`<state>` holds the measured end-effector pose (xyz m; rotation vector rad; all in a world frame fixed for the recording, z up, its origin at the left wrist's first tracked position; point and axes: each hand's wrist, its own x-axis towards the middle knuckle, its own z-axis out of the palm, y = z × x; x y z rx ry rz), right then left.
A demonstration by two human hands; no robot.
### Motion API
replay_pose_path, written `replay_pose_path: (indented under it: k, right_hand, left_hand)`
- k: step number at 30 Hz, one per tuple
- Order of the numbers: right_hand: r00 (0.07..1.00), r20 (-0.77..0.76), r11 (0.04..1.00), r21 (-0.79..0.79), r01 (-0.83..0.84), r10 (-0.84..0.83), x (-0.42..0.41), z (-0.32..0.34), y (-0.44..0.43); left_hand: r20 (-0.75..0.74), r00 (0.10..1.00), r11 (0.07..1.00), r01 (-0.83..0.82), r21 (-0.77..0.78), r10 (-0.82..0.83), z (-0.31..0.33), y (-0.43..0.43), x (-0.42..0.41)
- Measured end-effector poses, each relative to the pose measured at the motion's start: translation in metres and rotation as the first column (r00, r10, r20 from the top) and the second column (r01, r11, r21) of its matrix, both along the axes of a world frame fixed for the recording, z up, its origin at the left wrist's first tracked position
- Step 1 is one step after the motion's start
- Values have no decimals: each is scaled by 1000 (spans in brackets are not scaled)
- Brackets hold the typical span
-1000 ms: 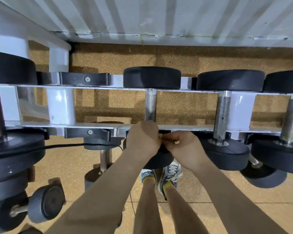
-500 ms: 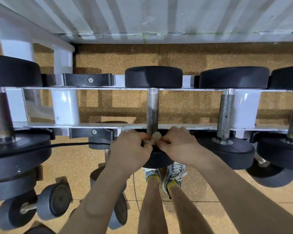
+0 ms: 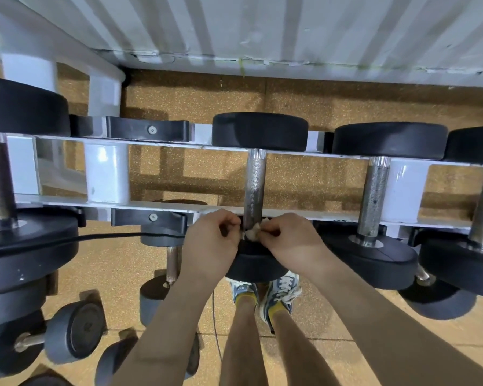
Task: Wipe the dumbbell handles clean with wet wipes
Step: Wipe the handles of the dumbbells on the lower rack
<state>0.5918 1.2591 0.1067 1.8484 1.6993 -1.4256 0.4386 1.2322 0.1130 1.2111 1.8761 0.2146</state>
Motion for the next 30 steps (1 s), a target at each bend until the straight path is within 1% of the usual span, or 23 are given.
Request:
replay_pose_path:
  k: [2, 5, 6, 7, 8, 9, 10, 11, 12, 15, 16, 18, 19, 20, 21, 23, 24, 25, 26, 27, 28, 29, 30]
  right_hand:
    - [998, -48, 999, -26, 34, -35, 1, 6, 5]
    - [988, -126, 994, -74, 84, -93, -8, 15, 2]
    - [981, -133, 988, -85, 133, -143, -10, 17, 0]
    - [963, -145, 973, -86, 216, -227, -11, 17, -3]
    - [926, -176, 942, -93, 323, -335, -11, 18, -3]
    - [859, -230, 889, -121, 441, -457, -9, 19, -2]
    - [768, -282, 818, -178, 547, -575, -7, 20, 0]
    - [670, -309, 738, -256, 625, -675, -5, 21, 2]
    - [592, -320, 673, -333, 661, -740, -2, 23, 3]
    - [462, -324, 564, -466, 682, -826, 5, 26, 8]
    - [381, -310, 491, -501, 713, -871, 8, 26, 10]
    - [157, -259, 280, -556, 783, -953, 14, 24, 15]
    - [73, -238, 199, -562, 803, -969, 16, 23, 17]
    - [45, -222, 163, -550, 819, -974, 16, 21, 18]
    - [76, -205, 173, -513, 841, -976, 14, 20, 18]
    - [229, -167, 276, -370, 887, -959, 7, 16, 16]
    - [313, -170, 350, -273, 896, -934, 4, 15, 16]
    - [409, -202, 444, -170, 880, -890, 4, 14, 16]
    - [523, -258, 556, -75, 827, -812, 4, 17, 18]
    - [633, -320, 673, -21, 740, -705, 3, 20, 20]
    - [715, -373, 774, -10, 634, -591, 1, 25, 21]
    - [764, -406, 845, -35, 534, -501, -3, 29, 21]
    - [779, -430, 878, -81, 471, -457, -8, 31, 20]
  left_hand:
    - [48, 999, 1000, -7, -6, 7, 2, -3, 2]
    - [213, 977, 998, 38, -54, -25, 11, -2, 1]
    - [263, 964, 996, 50, -68, -30, 14, -2, 0]
    - [310, 951, 996, 31, -79, -5, 16, 0, -2]
    - [361, 931, 996, -18, -92, 50, 18, 1, -6]
    - [407, 906, 991, -74, -112, 114, 20, 3, -9]
    - [440, 883, 983, -116, -141, 167, 21, 6, -12]
    - [453, 868, 975, -140, -170, 204, 22, 8, -14]
    - [451, 862, 968, -158, -193, 231, 22, 10, -14]
    - [396, 881, 961, -196, -195, 260, 22, 13, -14]
    - [362, 891, 957, -219, -189, 275, 22, 13, -15]
    - [337, 876, 937, -300, -180, 345, 19, 13, -19]
    - [359, 846, 918, -346, -195, 395, 18, 13, -19]
    - [409, 794, 893, -392, -220, 449, 19, 14, -18]
    - [478, 717, 861, -448, -242, 507, 20, 17, -16]
    - [591, 512, 759, -578, -300, 624, 21, 24, -10]
    - [609, 473, 740, -598, -308, 636, 21, 28, -8]
    - [611, 504, 764, -578, -287, 610, 21, 32, -8]
    - [605, 565, 807, -535, -249, 561, 21, 35, -8]
    - [597, 624, 848, -490, -203, 503, 20, 37, -9]
    - [593, 676, 884, -442, -150, 438, 20, 39, -10]
    - [589, 720, 915, -394, -88, 367, 20, 42, -11]
    - [582, 756, 936, -352, -26, 300, 22, 45, -12]
